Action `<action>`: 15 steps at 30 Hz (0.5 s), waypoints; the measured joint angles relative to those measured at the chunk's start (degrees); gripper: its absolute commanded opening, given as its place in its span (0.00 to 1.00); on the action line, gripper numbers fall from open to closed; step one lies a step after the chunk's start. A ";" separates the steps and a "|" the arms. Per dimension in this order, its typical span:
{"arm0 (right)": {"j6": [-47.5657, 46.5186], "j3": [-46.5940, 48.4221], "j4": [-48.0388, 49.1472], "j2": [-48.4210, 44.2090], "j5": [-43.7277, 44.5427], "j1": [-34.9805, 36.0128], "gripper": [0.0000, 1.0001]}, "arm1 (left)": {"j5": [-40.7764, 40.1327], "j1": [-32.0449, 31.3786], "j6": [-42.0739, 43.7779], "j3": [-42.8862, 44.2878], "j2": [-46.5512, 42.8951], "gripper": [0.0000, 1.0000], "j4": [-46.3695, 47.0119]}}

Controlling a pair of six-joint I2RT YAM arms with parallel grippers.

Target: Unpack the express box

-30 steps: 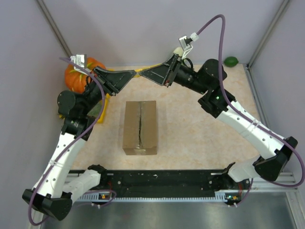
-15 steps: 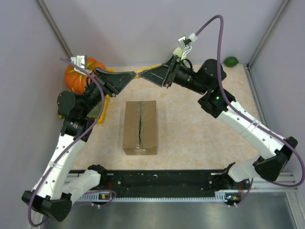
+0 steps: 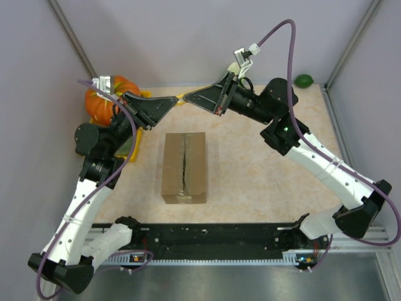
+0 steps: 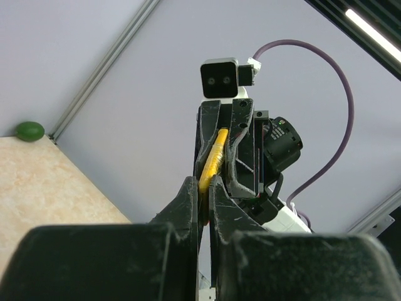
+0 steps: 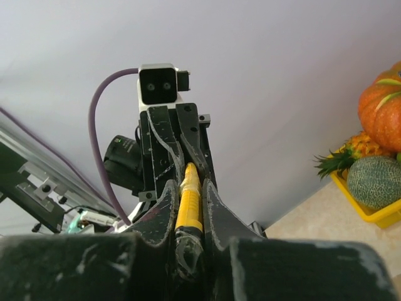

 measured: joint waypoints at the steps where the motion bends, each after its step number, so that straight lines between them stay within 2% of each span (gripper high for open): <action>1: 0.15 0.00 -0.02 -0.02 0.02 0.00 0.00 | -0.04 0.00 -0.09 0.00 -0.02 0.00 0.04; 3: 0.11 0.00 -0.07 -0.04 0.09 0.00 0.00 | -0.04 0.00 -0.33 0.00 0.00 0.17 0.04; 5: 0.11 -0.02 -0.46 -0.17 0.26 0.00 0.00 | -0.07 0.00 -0.39 0.00 0.02 0.39 -0.15; 6: -0.11 -0.13 -0.72 -0.35 0.46 0.00 0.00 | -0.07 0.00 -0.11 0.00 0.02 0.62 -0.52; 9: -1.05 -1.36 -1.90 -1.68 1.75 -0.52 0.00 | -0.50 0.00 0.74 -0.02 0.00 0.82 -2.60; 11: -2.43 -1.97 -3.61 -2.73 2.99 -0.87 0.00 | -1.01 0.09 1.75 -0.04 -0.02 0.87 -4.28; 15: -8.07 -2.78 -9.55 -5.09 7.80 -1.25 0.00 | -1.88 0.90 5.31 0.61 -0.37 0.89 -11.47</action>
